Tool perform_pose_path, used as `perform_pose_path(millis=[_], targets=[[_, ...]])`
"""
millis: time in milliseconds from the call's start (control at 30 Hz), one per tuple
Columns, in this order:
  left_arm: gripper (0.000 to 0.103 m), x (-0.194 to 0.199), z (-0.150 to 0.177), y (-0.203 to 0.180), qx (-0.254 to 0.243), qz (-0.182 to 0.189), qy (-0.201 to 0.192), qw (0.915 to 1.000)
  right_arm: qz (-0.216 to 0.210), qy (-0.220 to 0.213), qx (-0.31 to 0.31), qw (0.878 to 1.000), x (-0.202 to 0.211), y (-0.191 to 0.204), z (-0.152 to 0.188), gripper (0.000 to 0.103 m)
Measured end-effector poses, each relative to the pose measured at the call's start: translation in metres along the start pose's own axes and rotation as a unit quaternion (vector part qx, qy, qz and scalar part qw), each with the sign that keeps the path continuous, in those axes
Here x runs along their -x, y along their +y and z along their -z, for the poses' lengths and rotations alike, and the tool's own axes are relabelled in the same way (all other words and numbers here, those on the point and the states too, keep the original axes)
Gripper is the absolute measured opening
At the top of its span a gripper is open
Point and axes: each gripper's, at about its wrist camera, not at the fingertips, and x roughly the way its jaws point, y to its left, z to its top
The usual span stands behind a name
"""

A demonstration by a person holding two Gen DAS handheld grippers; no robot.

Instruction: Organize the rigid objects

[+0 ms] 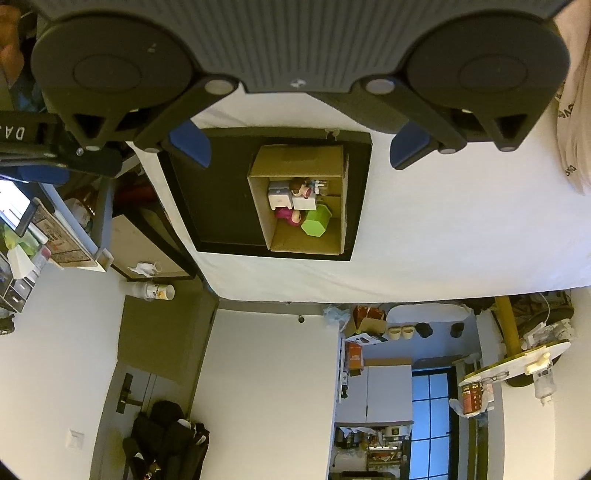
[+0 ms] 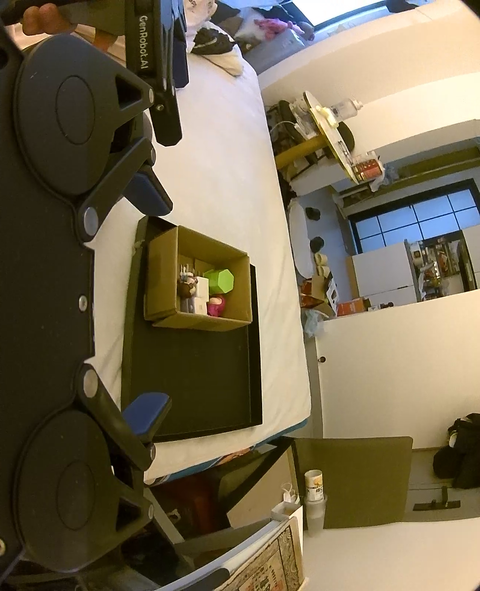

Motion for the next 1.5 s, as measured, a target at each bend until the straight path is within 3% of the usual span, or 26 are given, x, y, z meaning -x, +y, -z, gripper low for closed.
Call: perform_pose_path(millis=[833, 1500], targets=[[0.103, 0.0044, 0.0063, 0.0036, 0.003, 0.015, 0.01, 0.9998, 0.012, -0.011, -0.005, 1.0, 0.0072, 0.0025, 0.0037, 0.103], [0.103, 0.0048, 0.006, 0.0014, -0.006, 0.006, 0.012, 0.9999, 0.009, -0.007, -0.002, 1.0, 0.0055, 0.002, 0.0069, 0.103]])
